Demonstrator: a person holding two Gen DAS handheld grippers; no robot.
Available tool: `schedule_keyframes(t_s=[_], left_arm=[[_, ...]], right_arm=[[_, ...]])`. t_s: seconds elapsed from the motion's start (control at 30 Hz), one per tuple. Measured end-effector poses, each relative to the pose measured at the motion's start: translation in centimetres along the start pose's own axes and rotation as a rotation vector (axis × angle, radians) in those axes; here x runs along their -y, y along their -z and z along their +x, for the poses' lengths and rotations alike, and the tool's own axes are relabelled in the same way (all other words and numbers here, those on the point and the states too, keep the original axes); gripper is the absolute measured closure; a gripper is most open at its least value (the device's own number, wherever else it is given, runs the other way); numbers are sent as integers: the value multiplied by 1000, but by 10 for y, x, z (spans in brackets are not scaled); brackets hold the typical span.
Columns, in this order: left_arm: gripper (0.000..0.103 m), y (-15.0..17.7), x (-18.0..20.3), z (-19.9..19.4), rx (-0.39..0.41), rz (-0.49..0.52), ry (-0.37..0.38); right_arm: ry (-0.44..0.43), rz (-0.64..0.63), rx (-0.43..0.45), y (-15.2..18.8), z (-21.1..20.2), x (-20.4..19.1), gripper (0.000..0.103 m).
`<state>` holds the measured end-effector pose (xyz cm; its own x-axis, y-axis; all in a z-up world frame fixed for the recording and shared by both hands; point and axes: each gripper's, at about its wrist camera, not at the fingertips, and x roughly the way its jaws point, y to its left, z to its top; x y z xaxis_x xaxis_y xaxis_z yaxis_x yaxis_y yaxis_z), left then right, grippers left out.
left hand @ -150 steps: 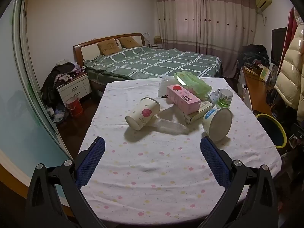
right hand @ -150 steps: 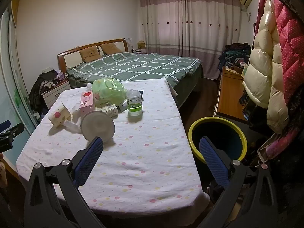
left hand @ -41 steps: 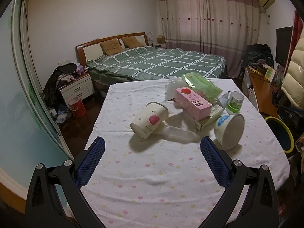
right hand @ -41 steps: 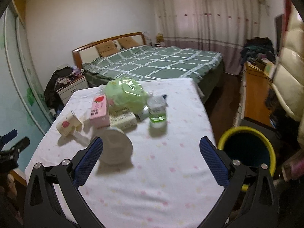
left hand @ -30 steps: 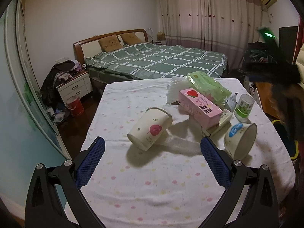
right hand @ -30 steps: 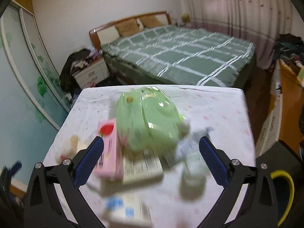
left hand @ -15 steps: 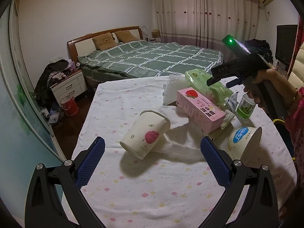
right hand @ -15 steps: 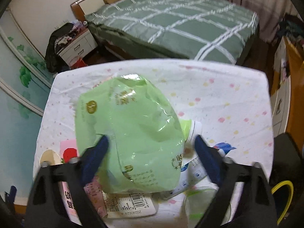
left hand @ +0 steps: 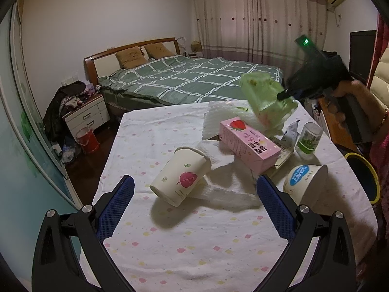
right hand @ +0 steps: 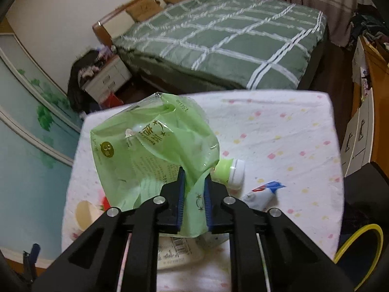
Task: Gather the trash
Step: 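Carry the green bag to the yellow-rimmed bin and open the right gripper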
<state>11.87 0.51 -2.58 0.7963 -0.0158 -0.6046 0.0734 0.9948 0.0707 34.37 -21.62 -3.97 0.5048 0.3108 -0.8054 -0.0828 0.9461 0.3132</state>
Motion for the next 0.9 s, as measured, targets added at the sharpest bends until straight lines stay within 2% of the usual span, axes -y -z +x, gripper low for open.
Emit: schedule_keyframes(t_s=[0.13, 0.2, 0.37, 0.43, 0.7, 0.9], left_arm=[[4, 1, 8, -8, 12, 14, 19], [4, 2, 15, -12, 19, 27, 35], [4, 8, 34, -17, 21, 54, 78], [4, 11, 45, -16, 11, 70, 96], [4, 19, 96, -3, -21, 142, 149], [4, 22, 124, 12, -53, 202, 142]], right_arm=[[-26, 33, 72, 7, -49, 20, 89], [-36, 58, 103, 22, -78, 40, 89], [32, 146, 165, 76, -131, 103, 89], [93, 203, 182, 105, -146, 137, 89], [247, 440, 138, 204, -147, 252, 88], [314, 533, 87, 239, -121, 306, 87]])
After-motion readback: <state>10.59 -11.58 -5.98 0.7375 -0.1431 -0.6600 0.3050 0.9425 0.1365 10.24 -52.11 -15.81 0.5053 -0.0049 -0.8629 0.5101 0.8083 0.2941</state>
